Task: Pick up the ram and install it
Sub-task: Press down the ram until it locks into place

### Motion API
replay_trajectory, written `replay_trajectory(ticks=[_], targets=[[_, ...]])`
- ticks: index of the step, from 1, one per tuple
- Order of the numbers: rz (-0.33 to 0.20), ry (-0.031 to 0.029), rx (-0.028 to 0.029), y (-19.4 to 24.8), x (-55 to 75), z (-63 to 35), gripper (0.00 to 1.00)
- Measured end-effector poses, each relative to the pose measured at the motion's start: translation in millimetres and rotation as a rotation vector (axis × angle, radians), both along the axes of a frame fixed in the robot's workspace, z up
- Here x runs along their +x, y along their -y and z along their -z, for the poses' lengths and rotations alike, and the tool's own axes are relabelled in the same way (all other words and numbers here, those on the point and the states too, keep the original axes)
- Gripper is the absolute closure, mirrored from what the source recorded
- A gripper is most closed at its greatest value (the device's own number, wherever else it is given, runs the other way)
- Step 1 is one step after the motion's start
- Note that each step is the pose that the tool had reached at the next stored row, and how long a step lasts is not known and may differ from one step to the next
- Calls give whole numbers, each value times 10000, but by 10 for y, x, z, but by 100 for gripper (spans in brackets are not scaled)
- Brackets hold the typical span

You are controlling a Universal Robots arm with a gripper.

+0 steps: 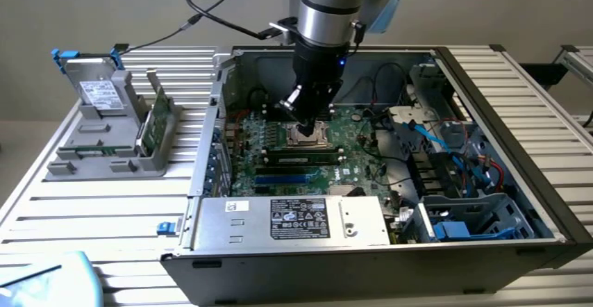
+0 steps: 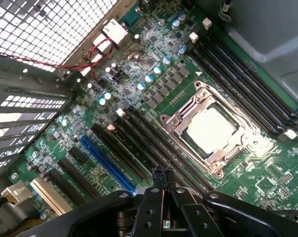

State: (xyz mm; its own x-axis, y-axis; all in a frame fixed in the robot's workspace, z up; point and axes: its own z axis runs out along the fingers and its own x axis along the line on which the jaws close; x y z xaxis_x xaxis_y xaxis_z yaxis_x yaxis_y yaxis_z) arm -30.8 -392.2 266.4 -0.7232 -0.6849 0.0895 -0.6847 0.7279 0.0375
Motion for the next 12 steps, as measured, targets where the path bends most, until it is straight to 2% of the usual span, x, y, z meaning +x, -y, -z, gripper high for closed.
replay_trajectory(ticks=[6,8,12], targets=[[764,39,0,0,0,0,89],[971,102,4,0,0,0,89],[1351,294,10,0,0,1,89]])
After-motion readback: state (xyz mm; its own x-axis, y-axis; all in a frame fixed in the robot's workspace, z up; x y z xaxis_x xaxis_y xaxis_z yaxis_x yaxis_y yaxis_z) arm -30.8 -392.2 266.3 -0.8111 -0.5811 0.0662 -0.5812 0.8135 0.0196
